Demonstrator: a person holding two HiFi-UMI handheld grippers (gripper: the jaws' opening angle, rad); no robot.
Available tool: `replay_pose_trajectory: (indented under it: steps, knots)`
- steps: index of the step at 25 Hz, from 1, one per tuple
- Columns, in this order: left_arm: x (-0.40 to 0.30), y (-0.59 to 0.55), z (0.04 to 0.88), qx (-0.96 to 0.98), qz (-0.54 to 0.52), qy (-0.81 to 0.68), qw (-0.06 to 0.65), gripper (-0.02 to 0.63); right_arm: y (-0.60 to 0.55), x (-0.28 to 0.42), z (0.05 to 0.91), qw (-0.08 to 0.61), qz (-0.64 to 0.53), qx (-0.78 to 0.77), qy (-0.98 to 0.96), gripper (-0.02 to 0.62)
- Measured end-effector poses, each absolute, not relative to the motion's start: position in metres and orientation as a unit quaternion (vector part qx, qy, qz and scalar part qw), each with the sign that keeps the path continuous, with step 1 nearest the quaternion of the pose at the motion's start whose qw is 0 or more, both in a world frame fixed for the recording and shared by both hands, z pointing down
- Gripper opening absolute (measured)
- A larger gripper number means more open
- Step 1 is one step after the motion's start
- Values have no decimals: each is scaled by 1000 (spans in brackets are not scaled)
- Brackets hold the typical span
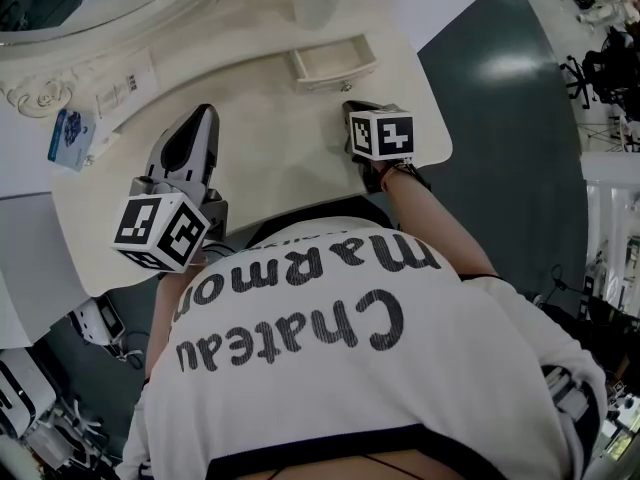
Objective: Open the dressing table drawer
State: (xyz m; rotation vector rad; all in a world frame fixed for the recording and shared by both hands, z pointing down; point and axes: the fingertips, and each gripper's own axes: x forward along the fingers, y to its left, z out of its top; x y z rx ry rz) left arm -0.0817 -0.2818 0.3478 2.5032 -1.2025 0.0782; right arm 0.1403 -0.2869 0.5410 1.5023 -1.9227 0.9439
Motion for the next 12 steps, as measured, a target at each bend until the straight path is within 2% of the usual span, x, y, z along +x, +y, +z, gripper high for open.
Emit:
replay_pose_trajectory:
  steps: [12]
  knots:
    - [-69,-285,343,897,22,-405,174,23,-288,150,514,216,347,576,-708,26]
